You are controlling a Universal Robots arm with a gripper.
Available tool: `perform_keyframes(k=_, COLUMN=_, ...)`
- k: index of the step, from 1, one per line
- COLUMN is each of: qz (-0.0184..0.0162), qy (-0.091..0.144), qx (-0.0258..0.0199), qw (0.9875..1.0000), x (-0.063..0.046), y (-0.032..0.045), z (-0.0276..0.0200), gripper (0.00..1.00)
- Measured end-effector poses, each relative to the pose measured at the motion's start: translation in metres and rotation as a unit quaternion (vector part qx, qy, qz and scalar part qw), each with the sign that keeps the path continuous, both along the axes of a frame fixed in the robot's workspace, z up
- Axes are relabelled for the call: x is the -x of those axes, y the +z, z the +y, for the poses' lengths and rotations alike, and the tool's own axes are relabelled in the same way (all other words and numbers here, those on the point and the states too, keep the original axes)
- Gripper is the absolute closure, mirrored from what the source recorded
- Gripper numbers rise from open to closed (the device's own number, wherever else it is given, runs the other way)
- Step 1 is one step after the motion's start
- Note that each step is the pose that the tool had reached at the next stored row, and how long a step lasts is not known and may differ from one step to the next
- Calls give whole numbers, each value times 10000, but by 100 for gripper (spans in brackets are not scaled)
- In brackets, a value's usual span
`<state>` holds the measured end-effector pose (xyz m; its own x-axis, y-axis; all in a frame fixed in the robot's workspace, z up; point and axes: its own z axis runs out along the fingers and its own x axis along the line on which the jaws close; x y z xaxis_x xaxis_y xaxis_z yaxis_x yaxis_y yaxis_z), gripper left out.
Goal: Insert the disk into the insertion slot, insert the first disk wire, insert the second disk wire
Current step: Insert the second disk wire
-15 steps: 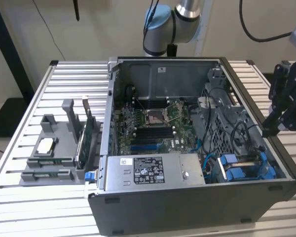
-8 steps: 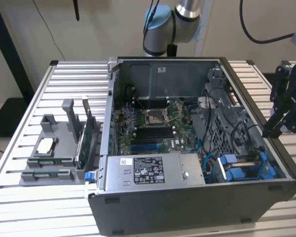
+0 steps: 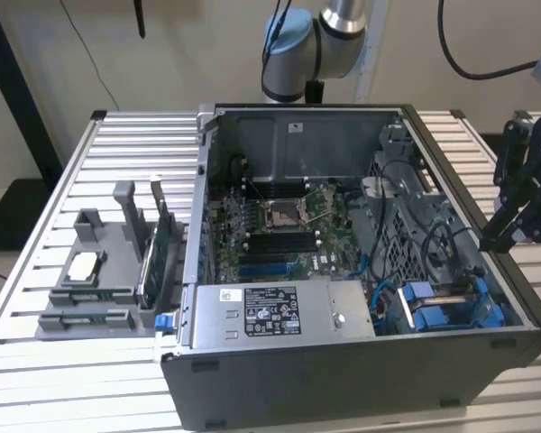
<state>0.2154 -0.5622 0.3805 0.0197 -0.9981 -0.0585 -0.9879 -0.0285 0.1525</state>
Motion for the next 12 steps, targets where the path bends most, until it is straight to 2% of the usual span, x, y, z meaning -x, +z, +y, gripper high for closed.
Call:
perform_keyframes(k=2, qz=-8, qy=9, qx=11, qw=10000, x=0, y=-3, z=0, gripper=74)
perform_keyframes(k=4, qz=-31, qy=16, qx=18, qw=10000, x=4, y=-7, z=1, gripper=76)
perform_keyframes(k=5, qz=-36, qy=16, qx=19, qw=10000, x=8, y=-8, z=3, gripper=82)
perform_keyframes(k=6, qz=-40, qy=17, qx=18, qw=10000, x=13, y=-9, z=6, gripper=82)
perform_keyframes(k=7, qz=-42, qy=16, qx=18, qw=10000, x=18, y=-10, z=8, gripper=89)
perform_keyframes(k=12, qz=-45, qy=16, qx=18, qw=10000, x=21, y=-10, z=17, gripper=89)
